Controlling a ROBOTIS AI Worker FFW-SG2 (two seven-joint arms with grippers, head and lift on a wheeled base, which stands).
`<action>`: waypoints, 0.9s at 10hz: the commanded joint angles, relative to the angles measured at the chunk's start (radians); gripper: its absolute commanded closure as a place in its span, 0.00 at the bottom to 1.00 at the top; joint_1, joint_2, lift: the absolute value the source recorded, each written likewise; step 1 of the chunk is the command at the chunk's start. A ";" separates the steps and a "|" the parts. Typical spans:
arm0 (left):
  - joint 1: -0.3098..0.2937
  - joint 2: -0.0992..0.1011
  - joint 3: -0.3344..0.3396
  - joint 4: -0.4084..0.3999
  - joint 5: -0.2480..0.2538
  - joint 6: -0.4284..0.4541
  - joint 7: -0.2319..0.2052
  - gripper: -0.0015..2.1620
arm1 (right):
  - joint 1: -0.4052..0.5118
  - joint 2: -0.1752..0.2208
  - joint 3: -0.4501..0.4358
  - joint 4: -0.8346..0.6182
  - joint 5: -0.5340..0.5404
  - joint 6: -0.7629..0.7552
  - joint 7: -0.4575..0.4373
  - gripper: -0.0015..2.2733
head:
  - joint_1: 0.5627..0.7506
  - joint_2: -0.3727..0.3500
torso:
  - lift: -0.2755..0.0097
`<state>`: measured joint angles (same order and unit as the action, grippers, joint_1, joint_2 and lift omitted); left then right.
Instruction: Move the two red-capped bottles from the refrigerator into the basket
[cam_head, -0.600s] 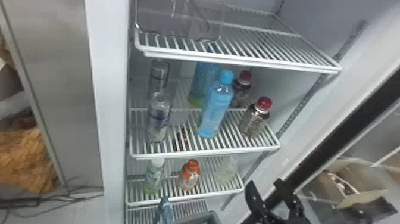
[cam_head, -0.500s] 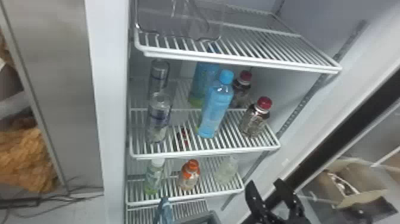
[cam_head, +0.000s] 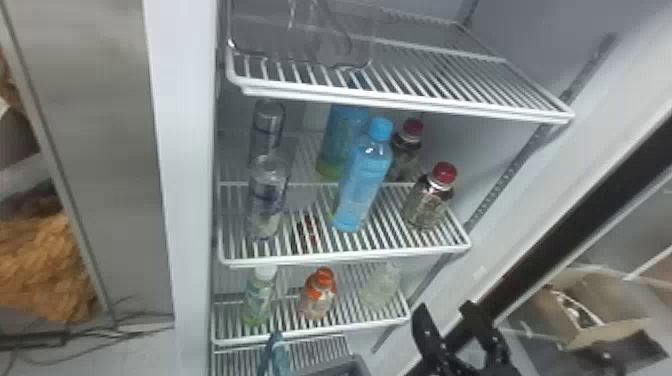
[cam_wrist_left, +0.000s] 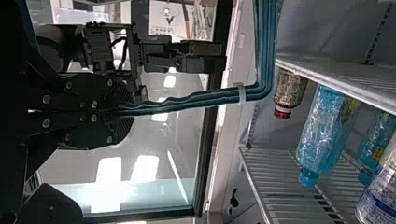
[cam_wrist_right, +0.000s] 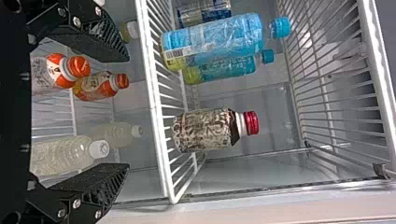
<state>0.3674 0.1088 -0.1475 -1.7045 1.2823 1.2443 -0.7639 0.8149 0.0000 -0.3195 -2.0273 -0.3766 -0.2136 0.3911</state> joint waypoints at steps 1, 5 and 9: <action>0.001 0.000 0.000 0.000 0.000 0.000 0.000 0.56 | 0.000 0.001 -0.002 -0.001 0.000 0.000 0.000 0.10 | 0.70 0.03 | 0.97; -0.002 0.000 0.000 0.000 0.000 0.000 0.000 0.56 | -0.059 0.001 0.000 -0.011 -0.012 0.000 -0.020 0.10 | 0.70 0.03 | 0.97; -0.002 0.000 0.006 0.000 0.000 0.000 0.000 0.56 | -0.135 0.001 0.000 -0.038 -0.006 0.093 -0.058 0.10 | 0.70 0.03 | 0.97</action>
<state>0.3661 0.1089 -0.1427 -1.7045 1.2823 1.2443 -0.7639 0.6927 0.0000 -0.3192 -2.0614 -0.3845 -0.1333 0.3336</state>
